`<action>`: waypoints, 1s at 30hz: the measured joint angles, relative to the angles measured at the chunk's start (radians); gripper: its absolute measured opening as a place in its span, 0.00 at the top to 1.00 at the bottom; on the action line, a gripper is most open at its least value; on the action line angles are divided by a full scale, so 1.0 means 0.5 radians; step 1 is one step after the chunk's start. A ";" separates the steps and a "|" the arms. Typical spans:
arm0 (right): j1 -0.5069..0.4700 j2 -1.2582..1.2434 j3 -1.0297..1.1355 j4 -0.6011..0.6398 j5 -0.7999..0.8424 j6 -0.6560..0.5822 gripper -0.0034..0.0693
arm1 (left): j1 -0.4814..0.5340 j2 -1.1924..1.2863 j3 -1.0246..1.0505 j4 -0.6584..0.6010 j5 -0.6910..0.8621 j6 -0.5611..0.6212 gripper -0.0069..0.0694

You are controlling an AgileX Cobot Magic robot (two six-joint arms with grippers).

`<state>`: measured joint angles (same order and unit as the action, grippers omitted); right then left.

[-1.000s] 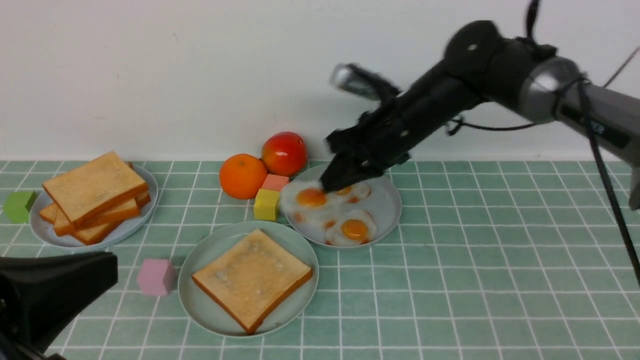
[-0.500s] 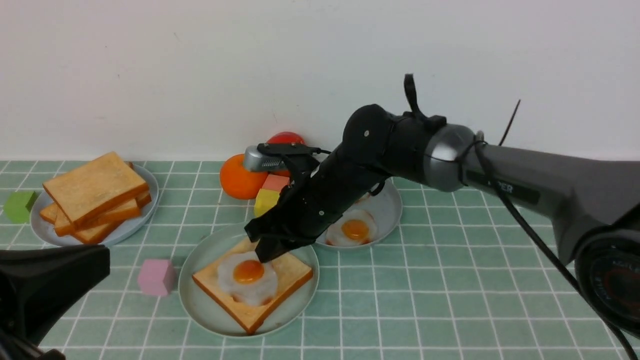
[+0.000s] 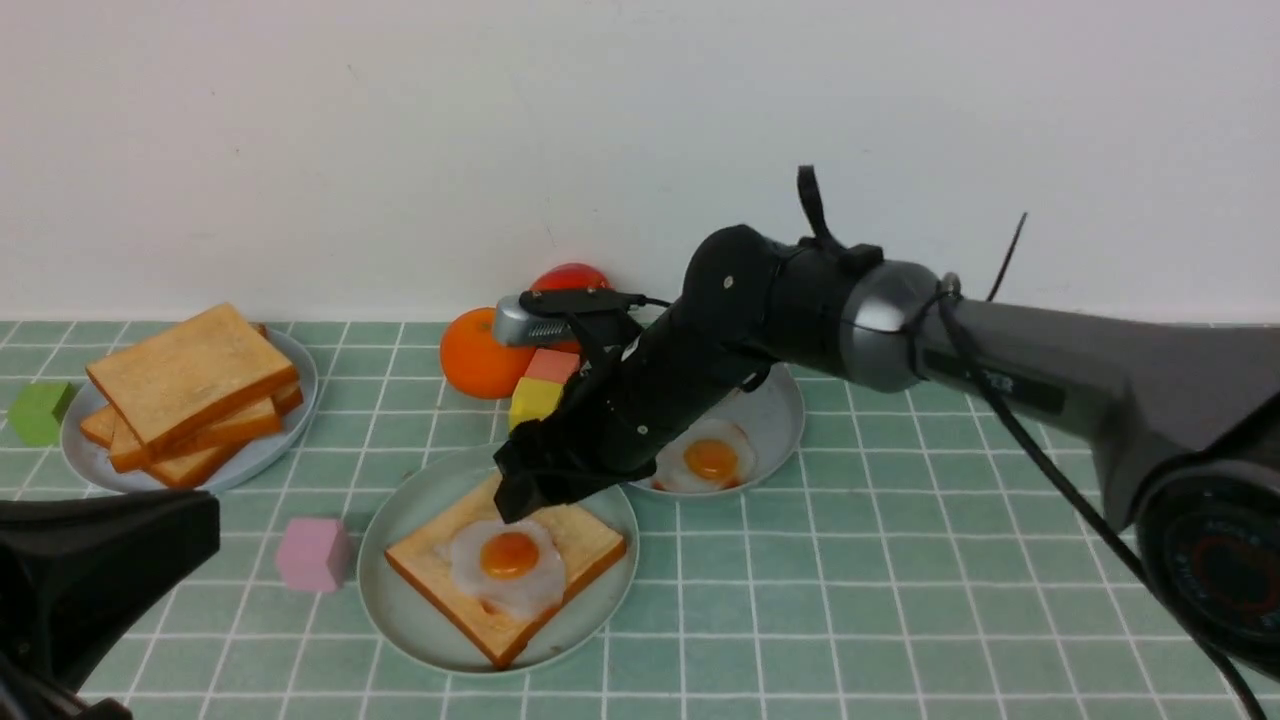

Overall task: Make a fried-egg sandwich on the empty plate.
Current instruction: Use the left arm to grab a slice of bread

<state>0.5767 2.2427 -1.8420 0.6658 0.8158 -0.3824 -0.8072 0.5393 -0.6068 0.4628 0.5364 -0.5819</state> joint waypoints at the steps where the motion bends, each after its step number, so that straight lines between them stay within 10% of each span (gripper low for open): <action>1: -0.002 0.000 0.000 -0.002 0.010 0.003 0.22 | 0.000 0.005 0.000 0.000 0.010 0.000 0.88; 5: -0.052 -0.267 0.000 -0.188 0.349 0.082 0.27 | 0.000 0.100 0.000 -0.031 0.115 0.000 0.88; 14: -0.069 -0.986 0.011 -0.754 0.836 0.402 0.95 | 0.000 0.686 -0.097 -0.177 0.205 0.031 0.93; 20: -0.069 -1.532 0.344 -0.838 0.859 0.553 0.94 | 0.111 1.119 -0.388 -0.242 0.262 0.267 0.93; 30: -0.069 -2.327 1.129 -0.905 0.742 0.606 0.92 | 1.167 1.872 -1.089 -0.856 0.330 1.276 0.93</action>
<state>0.5420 1.0791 -1.2775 0.2132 1.1868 -0.0794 -0.2237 1.4755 -1.1511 0.0350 0.7016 0.0560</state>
